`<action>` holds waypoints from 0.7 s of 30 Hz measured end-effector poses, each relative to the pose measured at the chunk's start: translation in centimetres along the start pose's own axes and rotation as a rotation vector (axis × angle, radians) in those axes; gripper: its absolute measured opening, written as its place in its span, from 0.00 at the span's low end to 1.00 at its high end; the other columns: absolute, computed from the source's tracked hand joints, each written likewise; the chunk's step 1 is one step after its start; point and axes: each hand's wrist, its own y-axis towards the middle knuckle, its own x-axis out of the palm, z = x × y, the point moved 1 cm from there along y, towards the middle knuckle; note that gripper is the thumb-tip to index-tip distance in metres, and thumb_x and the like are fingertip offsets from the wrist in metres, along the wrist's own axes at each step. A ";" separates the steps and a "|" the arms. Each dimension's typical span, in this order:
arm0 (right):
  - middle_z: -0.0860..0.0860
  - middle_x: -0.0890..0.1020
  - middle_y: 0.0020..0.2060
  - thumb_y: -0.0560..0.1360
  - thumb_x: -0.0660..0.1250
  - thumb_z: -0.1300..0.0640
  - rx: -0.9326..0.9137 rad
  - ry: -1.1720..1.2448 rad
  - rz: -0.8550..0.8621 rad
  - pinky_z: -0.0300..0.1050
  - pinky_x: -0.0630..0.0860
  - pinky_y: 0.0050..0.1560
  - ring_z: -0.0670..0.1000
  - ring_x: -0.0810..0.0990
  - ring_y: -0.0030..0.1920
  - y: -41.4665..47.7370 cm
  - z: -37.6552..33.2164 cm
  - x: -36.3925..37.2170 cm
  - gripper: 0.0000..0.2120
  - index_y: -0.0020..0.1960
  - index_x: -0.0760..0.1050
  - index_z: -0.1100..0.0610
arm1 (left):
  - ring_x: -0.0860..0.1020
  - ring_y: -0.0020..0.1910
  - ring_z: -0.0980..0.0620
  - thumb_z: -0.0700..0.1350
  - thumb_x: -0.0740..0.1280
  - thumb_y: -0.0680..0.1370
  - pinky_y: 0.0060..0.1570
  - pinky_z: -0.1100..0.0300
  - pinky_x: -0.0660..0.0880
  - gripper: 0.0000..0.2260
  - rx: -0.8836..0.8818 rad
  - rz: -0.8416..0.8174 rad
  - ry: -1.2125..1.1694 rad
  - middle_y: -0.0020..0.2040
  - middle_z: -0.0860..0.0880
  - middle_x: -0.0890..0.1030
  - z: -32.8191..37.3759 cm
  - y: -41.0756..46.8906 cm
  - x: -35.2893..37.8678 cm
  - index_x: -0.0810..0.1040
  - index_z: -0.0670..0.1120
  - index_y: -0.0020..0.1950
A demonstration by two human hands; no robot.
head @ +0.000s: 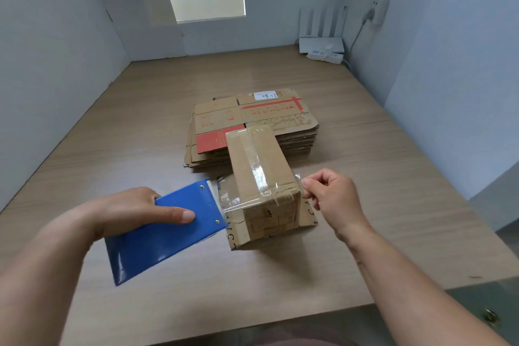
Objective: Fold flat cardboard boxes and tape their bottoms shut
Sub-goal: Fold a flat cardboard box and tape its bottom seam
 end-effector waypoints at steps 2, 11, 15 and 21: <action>0.48 0.79 0.25 0.74 0.68 0.62 0.041 -0.008 0.018 0.37 0.70 0.28 0.43 0.71 0.24 0.3 0.4 0.5 0.09 0.35 0.77 0.58 | 0.84 0.37 0.50 0.72 0.70 0.53 0.42 0.58 0.76 0.35 -0.043 0.021 0.057 0.38 0.49 0.85 0.4 1.3 0.1 0.83 0.46 0.45; 0.49 0.76 0.24 0.72 0.68 0.62 0.173 -0.057 0.099 0.43 0.69 0.29 0.46 0.69 0.23 1.7 2.8 0.6 0.11 0.31 0.74 0.58 | 0.82 0.40 0.52 0.80 0.64 0.53 0.39 0.58 0.70 0.39 -0.141 0.082 0.200 0.40 0.51 0.83 1.4 6.7 1.2 0.82 0.48 0.42; 0.51 0.77 0.26 0.73 0.67 0.61 0.265 -0.067 0.014 0.39 0.66 0.26 0.48 0.69 0.23 2.0 4.4 1.3 0.10 0.32 0.74 0.57 | 0.81 0.43 0.51 0.79 0.66 0.54 0.40 0.58 0.70 0.39 -0.155 0.028 0.180 0.44 0.49 0.83 1.1 8.1 2.5 0.81 0.48 0.45; 0.53 0.80 0.51 0.72 0.68 0.45 0.403 -0.407 0.001 0.42 0.71 0.39 0.55 0.80 0.48 2.1 5.3 -0.7 0.19 0.58 0.71 0.52 | 0.82 0.41 0.51 0.78 0.64 0.50 0.39 0.57 0.70 0.39 -0.148 0.025 0.167 0.42 0.50 0.83 0.8 8.5 2.8 0.81 0.48 0.45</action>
